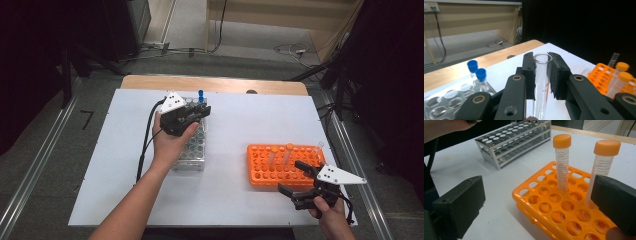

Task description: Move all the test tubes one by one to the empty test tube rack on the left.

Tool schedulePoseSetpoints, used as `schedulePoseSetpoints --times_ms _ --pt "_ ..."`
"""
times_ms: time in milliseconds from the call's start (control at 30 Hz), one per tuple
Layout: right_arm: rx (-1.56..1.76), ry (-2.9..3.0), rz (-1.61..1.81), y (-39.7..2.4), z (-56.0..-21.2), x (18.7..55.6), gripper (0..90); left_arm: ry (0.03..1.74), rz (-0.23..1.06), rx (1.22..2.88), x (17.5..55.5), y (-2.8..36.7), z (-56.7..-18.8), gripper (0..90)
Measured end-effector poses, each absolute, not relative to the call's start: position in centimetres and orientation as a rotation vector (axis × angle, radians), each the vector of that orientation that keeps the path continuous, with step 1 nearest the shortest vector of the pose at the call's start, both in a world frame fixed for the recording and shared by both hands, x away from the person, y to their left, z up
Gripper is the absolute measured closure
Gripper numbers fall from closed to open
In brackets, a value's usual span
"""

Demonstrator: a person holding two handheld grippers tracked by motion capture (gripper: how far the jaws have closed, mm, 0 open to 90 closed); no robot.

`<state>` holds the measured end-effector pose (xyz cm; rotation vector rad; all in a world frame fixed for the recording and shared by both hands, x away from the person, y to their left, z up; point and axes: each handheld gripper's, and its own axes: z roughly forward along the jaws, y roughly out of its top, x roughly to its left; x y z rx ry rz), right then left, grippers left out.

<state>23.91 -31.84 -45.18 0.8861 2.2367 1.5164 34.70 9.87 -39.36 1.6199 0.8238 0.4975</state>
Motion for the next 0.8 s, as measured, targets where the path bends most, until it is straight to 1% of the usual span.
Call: schedulePoseSetpoints --times_ms 400,800 --pt "0.884 2.229 1.502 -31.9 -45.4 24.0 0.0 0.879 0.579 1.628 38.0 10.0 -39.4 76.2" --pt "0.883 2.246 1.494 -31.8 -45.6 24.1 0.0 0.935 0.625 1.607 40.6 10.1 -40.3 76.2"
